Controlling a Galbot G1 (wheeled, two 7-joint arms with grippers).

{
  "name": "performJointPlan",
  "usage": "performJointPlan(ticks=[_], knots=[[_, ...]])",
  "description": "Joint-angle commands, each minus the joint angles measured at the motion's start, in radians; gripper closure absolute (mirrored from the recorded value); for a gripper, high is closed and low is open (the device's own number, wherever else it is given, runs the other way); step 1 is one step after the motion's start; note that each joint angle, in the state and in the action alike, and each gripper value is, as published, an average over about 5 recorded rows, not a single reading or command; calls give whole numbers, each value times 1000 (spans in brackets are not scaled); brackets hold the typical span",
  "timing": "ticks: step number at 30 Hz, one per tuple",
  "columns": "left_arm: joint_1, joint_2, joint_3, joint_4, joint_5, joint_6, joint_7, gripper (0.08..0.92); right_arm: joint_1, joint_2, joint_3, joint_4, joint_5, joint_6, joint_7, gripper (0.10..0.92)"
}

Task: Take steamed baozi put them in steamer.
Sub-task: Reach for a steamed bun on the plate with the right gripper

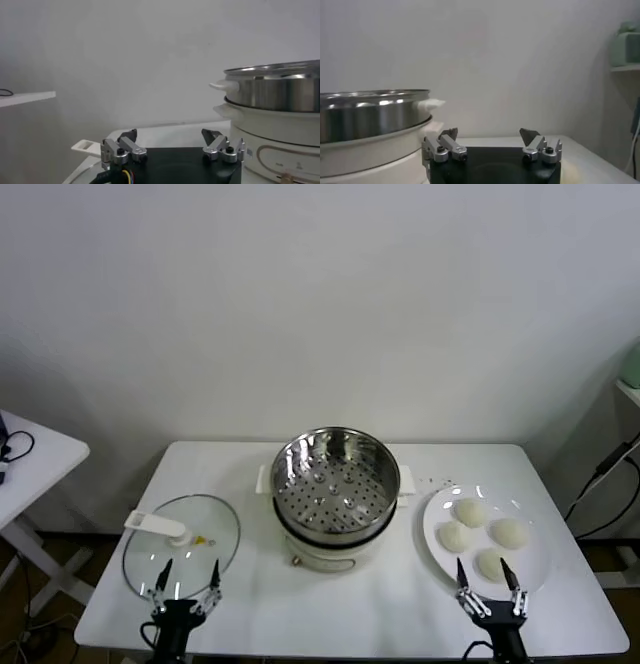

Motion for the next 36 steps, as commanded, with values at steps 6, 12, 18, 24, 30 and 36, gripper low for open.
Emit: performJointPlan(ticks=[6,12,18,24,30,36], knots=[[-3,-9,2,4,-3,-9,-1,177,378,-220,4,-31,87,-515,34,203],[-4,-1,1,4,-3,-18,-2,177,510,-417,-43,-100,59,-751,-155,203],[-10,7,0,9,-4,-22,-2,177,604,-661,-141,-160,-150,-760,-447,203],[-15,10,10,13,2,-24,0,177,755,-848,-357,-256,-314,-603,-698,203],[-19,10,19,26,15,-31,1,177,1122,-908,-744,-349,-341,-545,-862,203],[-12,9,28,22,27,-34,2,177,1587,-867,-1232,-507,-357,-446,-1037,203]])
